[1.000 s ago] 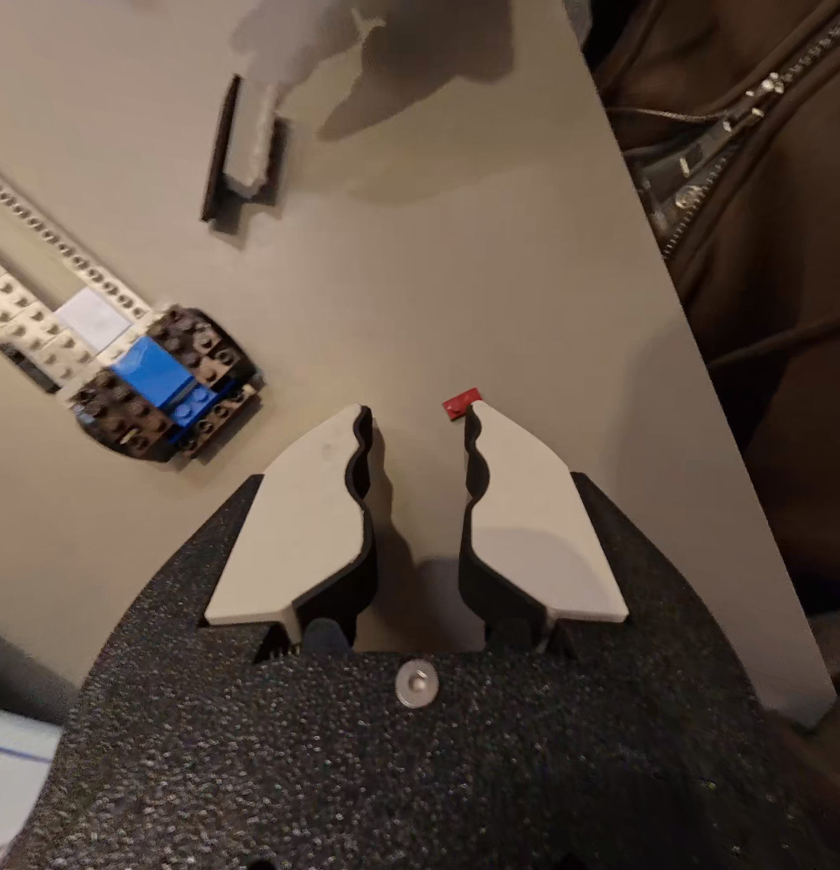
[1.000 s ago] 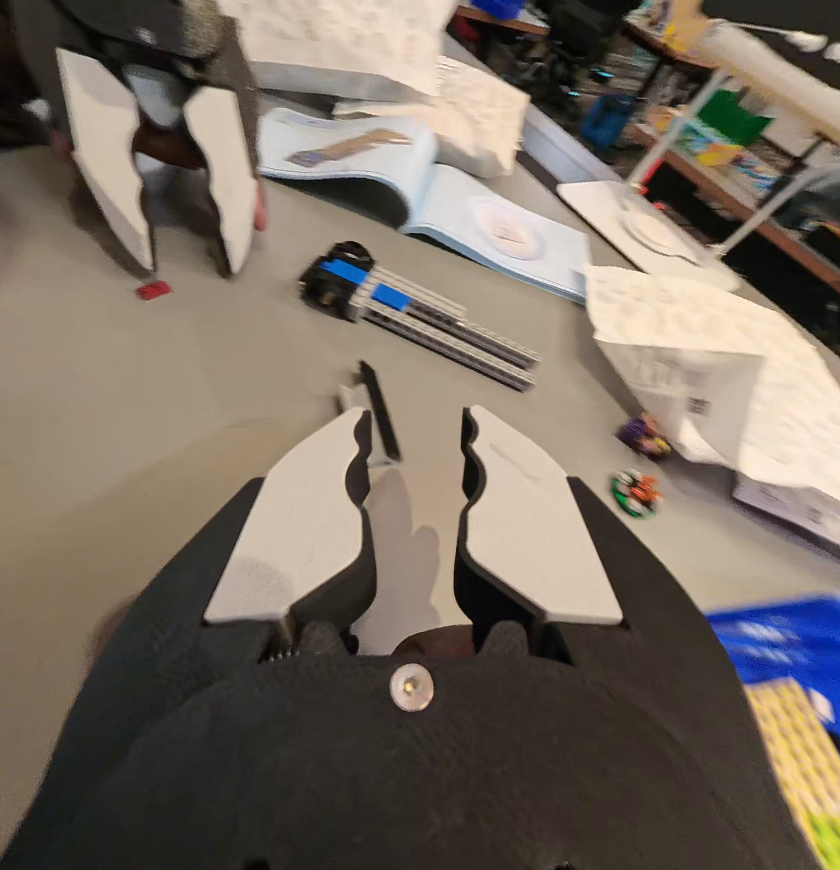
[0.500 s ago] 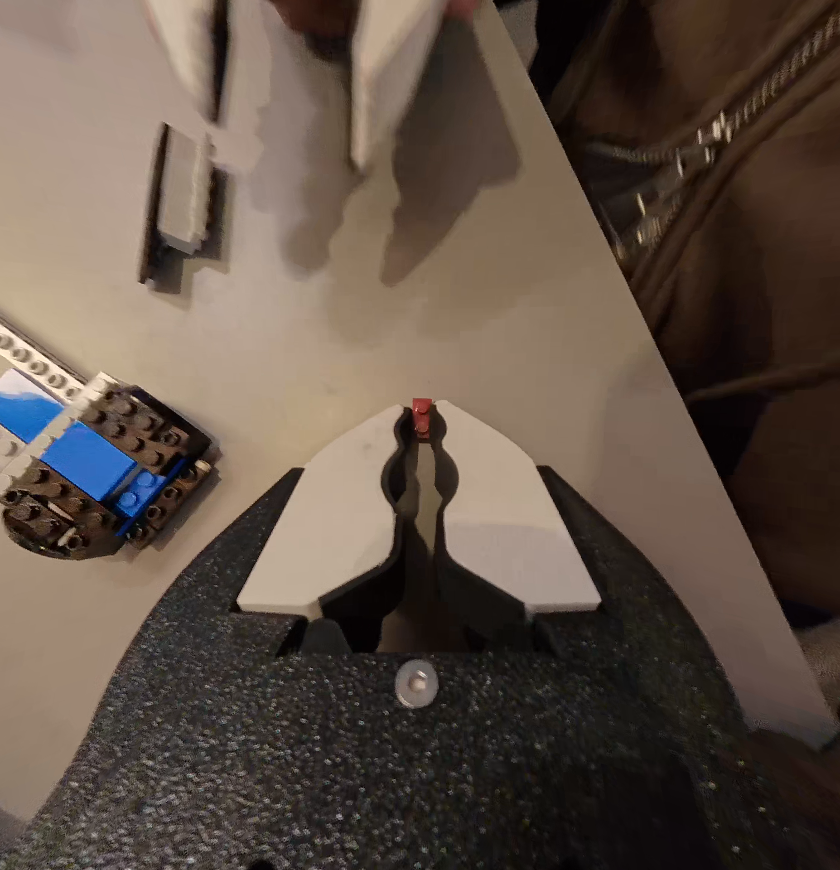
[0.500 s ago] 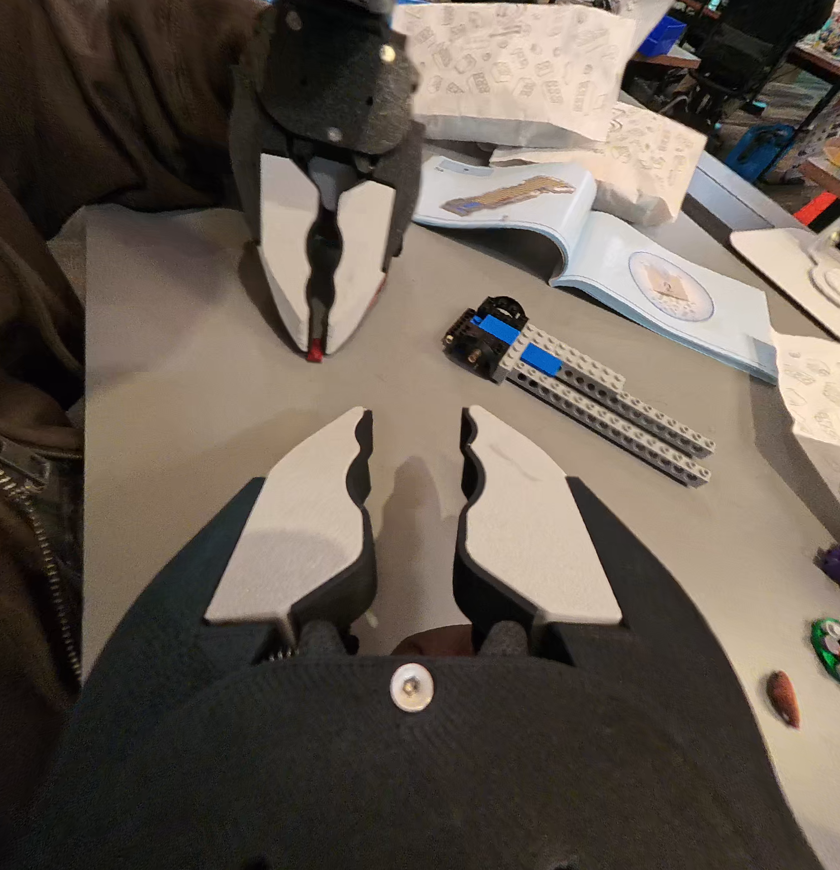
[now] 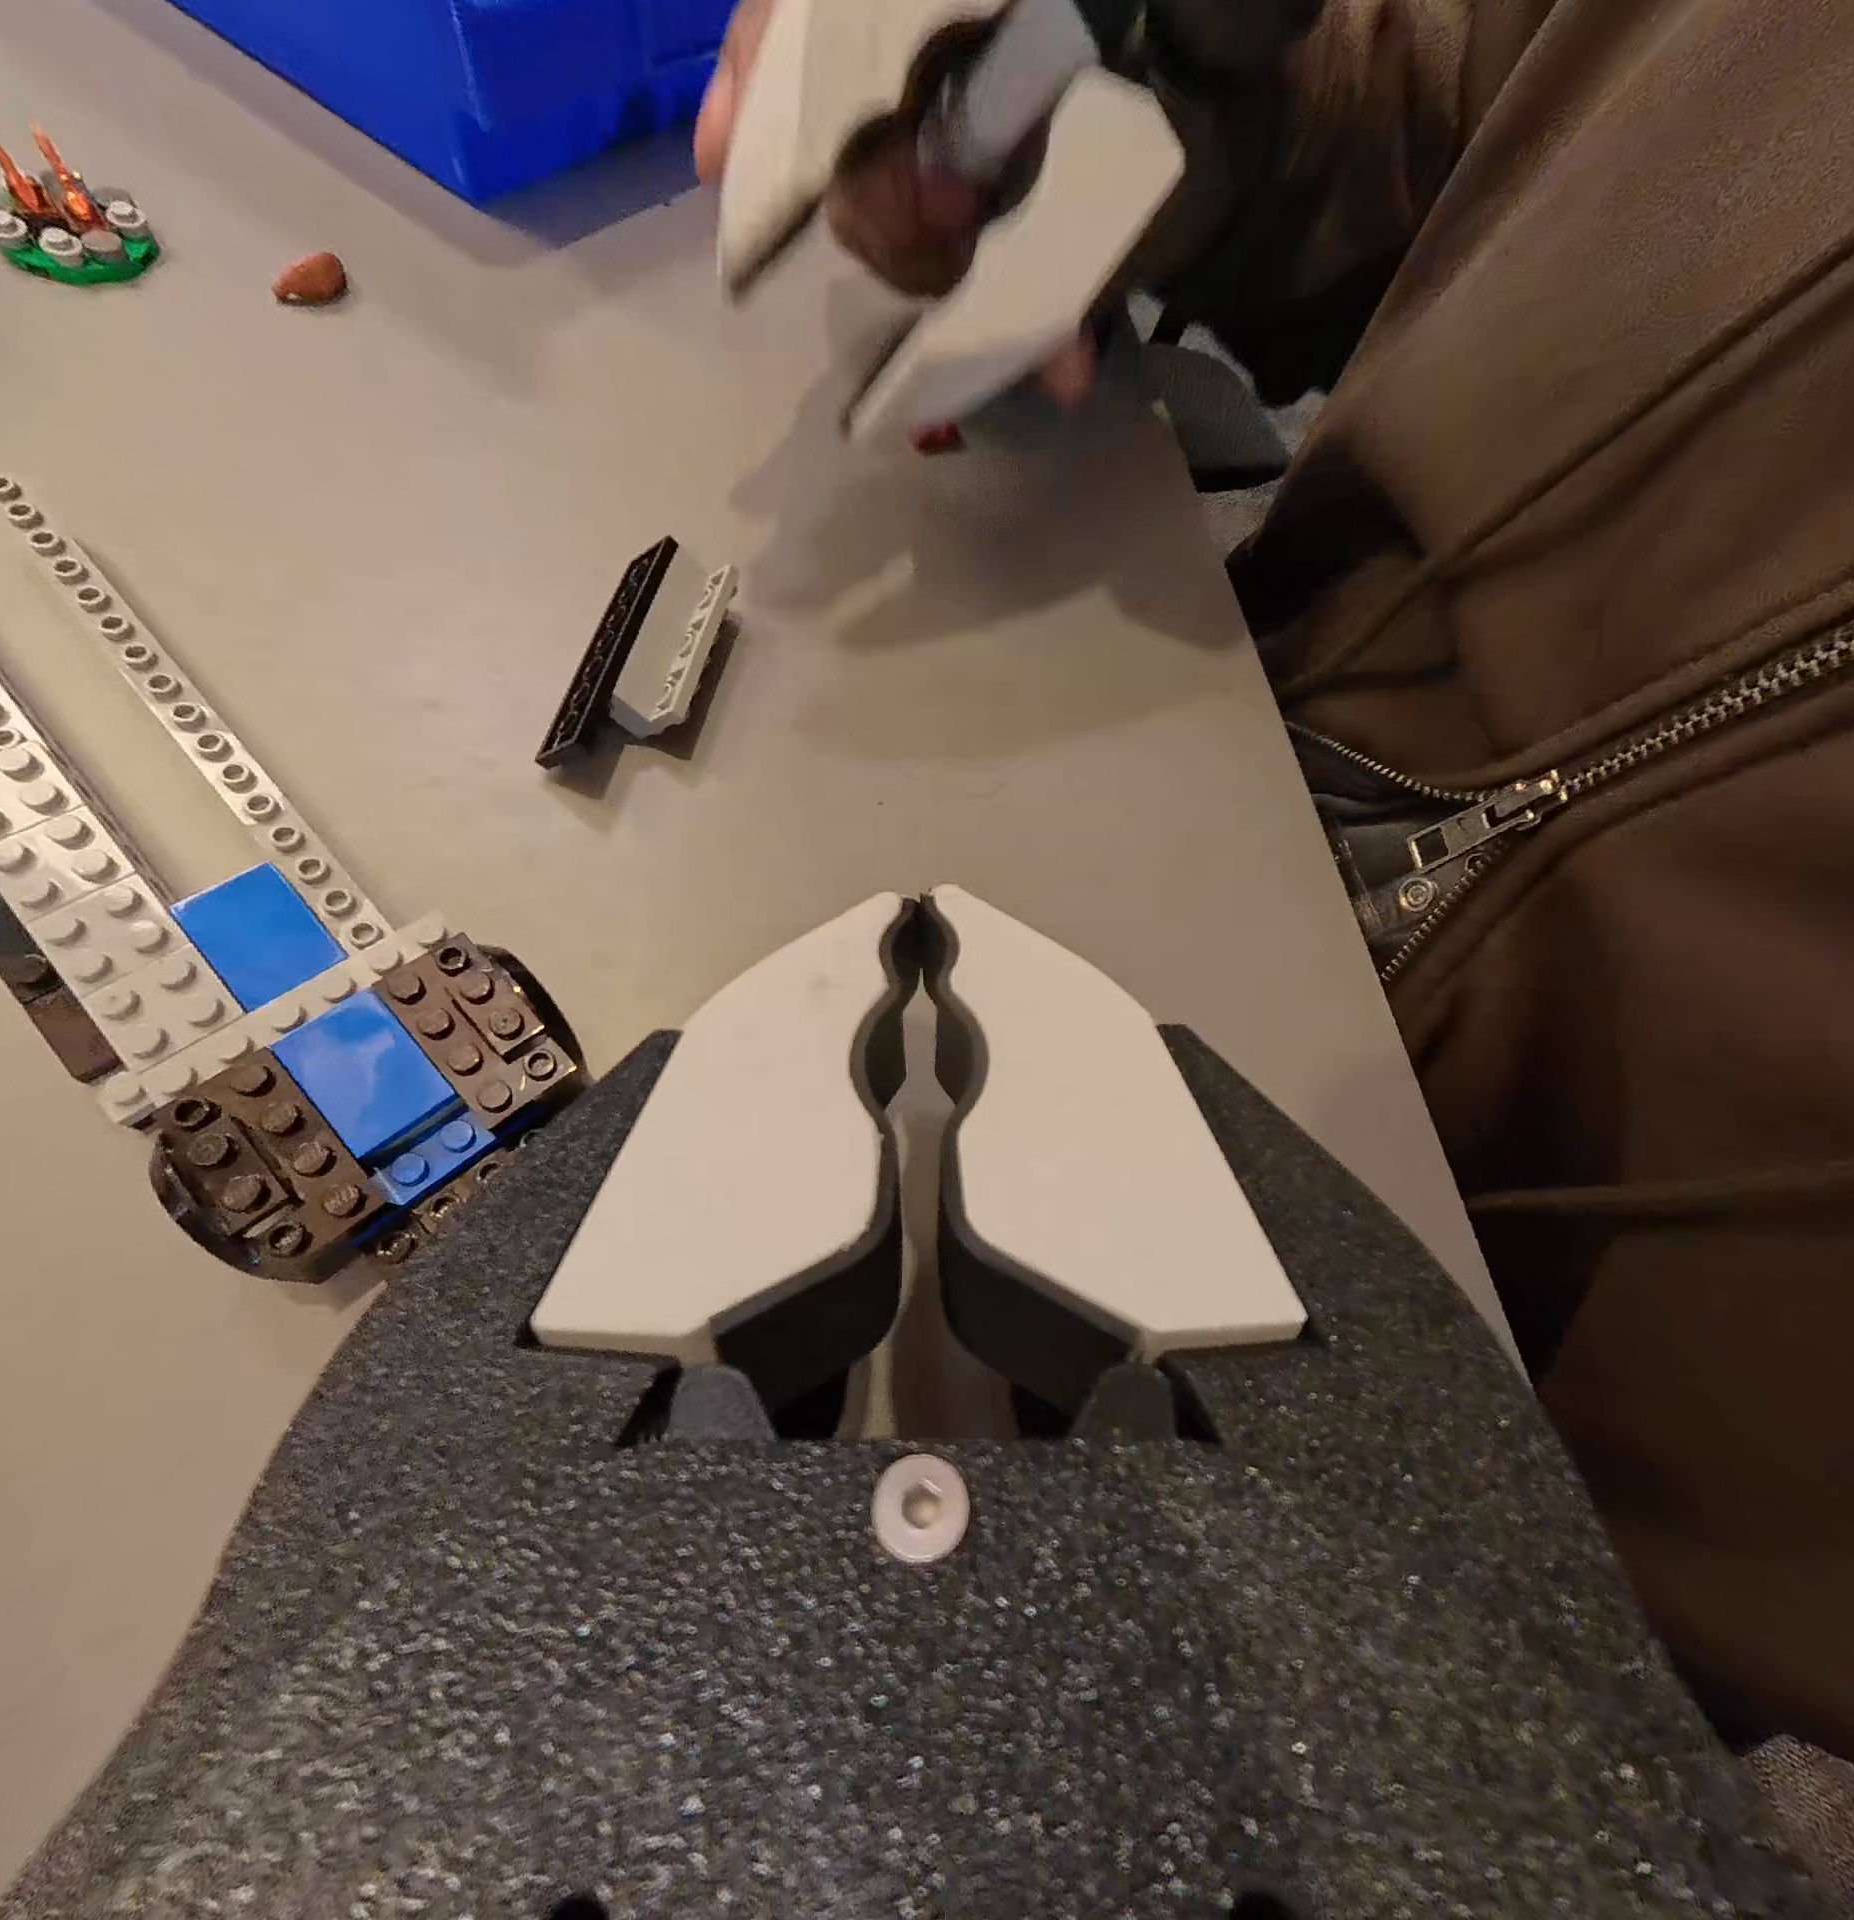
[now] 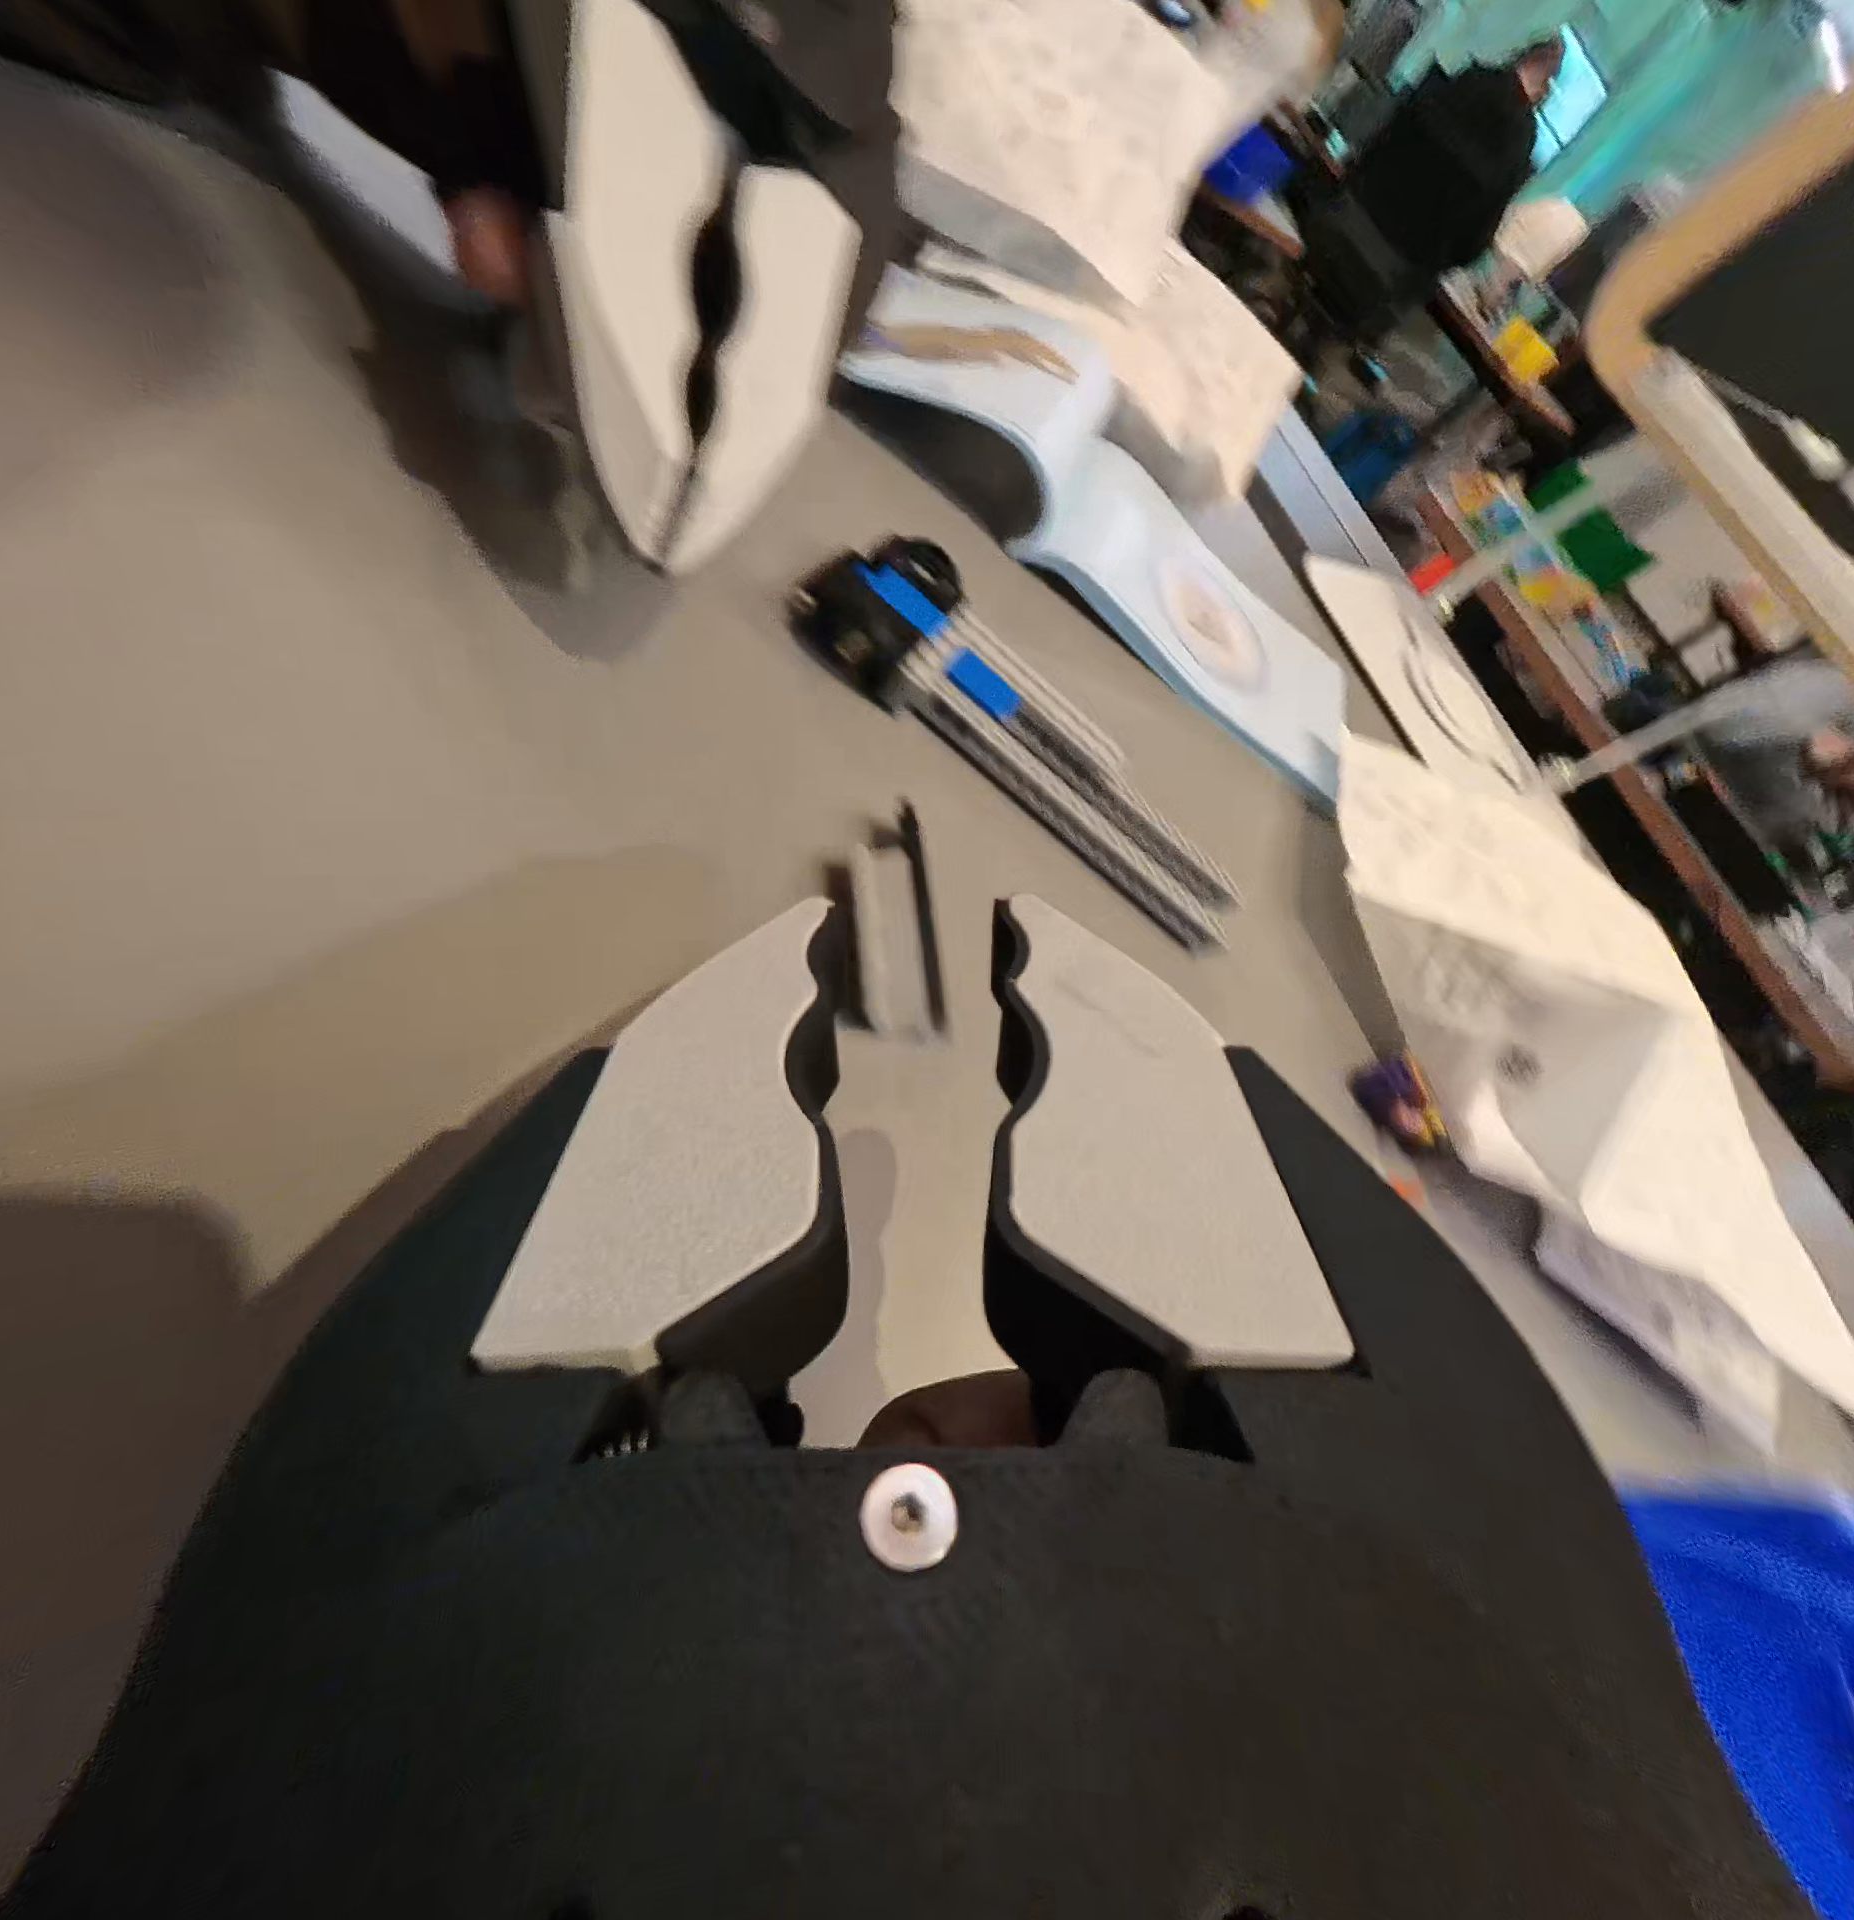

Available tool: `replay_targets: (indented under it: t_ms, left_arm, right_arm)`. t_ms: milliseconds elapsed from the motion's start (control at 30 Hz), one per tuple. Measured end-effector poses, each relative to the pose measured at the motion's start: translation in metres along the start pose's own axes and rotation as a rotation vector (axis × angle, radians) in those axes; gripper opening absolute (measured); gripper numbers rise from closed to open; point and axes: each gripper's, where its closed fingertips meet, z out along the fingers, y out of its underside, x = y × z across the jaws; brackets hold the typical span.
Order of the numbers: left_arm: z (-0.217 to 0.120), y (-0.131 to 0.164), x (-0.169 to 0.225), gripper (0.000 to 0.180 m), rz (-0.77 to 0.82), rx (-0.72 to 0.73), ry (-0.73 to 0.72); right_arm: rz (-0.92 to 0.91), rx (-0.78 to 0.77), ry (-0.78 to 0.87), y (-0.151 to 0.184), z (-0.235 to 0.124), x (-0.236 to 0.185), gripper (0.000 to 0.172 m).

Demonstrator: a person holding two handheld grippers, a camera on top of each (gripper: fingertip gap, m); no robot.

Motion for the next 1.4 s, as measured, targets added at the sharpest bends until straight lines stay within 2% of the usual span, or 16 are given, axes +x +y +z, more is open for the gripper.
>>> replay_targets:
  t_ms: [33, 167, 300, 433, 567, 667, 767, 833, 900, 1000, 1067, 1167, 1233, 1300, 1400]
  left_arm:
    - [0.000, 0.001, -0.001, 0.000, 0.000, -0.007, -0.007]
    - [0.002, 0.007, 0.001, 0.000, 0.012, -0.042, -0.010]
    - [0.004, 0.008, 0.001, 0.000, 0.011, -0.051, -0.012]
    - [0.003, 0.007, -0.001, 0.000, -0.006, -0.046, -0.010]
    - [0.004, 0.009, 0.002, 0.000, 0.009, -0.057, 0.006]
    - [0.006, 0.011, 0.003, 0.000, 0.009, -0.080, 0.016]
    - [0.005, 0.010, 0.003, 0.000, 0.020, -0.071, 0.005]
    - [0.004, 0.011, 0.003, 0.000, 0.018, -0.068, 0.002]
    - [0.004, 0.012, 0.002, 0.000, 0.017, -0.071, -0.002]
    - [0.004, 0.011, 0.002, 0.000, 0.009, -0.069, 0.003]
    - [0.003, 0.011, 0.002, 0.000, 0.005, -0.066, 0.005]
    - [0.004, 0.011, 0.002, 0.000, 0.004, -0.067, 0.009]
    - [0.004, 0.012, 0.003, 0.000, 0.010, -0.074, 0.009]
    - [0.004, 0.012, 0.002, 0.000, 0.012, -0.076, 0.003]
    - [0.004, 0.012, 0.001, 0.000, 0.007, -0.069, -0.005]
  right_arm:
    - [0.037, -0.015, 0.030, 0.009, -0.015, 0.012, 0.027]
    - [0.209, -0.068, 0.073, 0.042, -0.068, 0.035, 0.026]
    - [0.220, -0.165, 0.078, 0.065, -0.095, 0.030, 0.025]
    - [0.341, -0.262, -0.066, 0.077, -0.090, 0.006, 0.027]
    - [0.278, -0.304, -0.188, 0.093, -0.082, -0.026, 0.027]
    - [0.318, -0.312, -0.282, 0.093, -0.074, -0.029, 0.026]
    - [0.390, -0.330, -0.377, 0.092, -0.069, -0.031, 0.016]
    - [0.374, -0.356, -0.396, 0.093, -0.071, -0.032, 0.008]
    - [0.358, -0.376, -0.396, 0.093, -0.072, -0.032, 0.008]
    - [0.308, -0.395, -0.323, 0.097, -0.072, -0.024, 0.008]
    - [0.269, -0.390, -0.212, 0.095, -0.077, 0.000, 0.007]
    - [0.277, -0.331, 0.099, 0.088, -0.096, 0.075, 0.007]
    - [0.310, -0.333, 0.306, 0.095, -0.113, 0.122, 0.008]
    - [0.343, -0.360, 0.363, 0.102, -0.118, 0.138, 0.026]
    - [0.298, -0.356, 0.342, 0.096, -0.109, 0.132, 0.028]
